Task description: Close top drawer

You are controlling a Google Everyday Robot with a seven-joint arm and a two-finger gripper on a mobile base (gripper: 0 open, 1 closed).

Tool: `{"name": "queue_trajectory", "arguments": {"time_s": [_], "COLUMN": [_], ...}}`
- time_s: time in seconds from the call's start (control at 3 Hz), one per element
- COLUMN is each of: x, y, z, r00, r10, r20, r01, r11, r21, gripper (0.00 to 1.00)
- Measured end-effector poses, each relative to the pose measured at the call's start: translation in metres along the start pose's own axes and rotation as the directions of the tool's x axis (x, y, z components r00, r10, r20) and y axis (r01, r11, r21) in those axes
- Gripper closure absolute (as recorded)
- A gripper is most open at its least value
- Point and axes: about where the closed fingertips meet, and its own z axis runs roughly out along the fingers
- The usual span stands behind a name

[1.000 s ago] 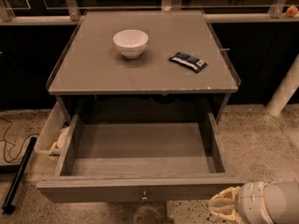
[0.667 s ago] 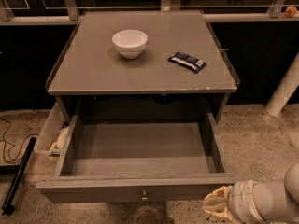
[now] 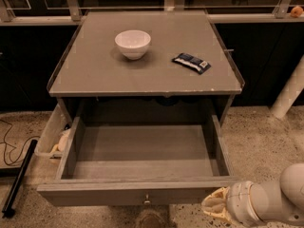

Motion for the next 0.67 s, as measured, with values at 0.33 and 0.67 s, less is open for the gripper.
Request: {"name": "queue_trajectory", "arguments": {"time_s": [0.33,0.67], "x": [0.0000,0.0000], "y": [0.0000,0.0000], "z": [0.0000,0.0000], "r00": [1.000,1.000], "r10": [0.000,0.000], "r20": [0.000,0.000], "r01": [0.000,0.000], "r11": [1.0000,1.0000], "r21": [0.000,0.000], "gripper": [0.58,0.34]}}
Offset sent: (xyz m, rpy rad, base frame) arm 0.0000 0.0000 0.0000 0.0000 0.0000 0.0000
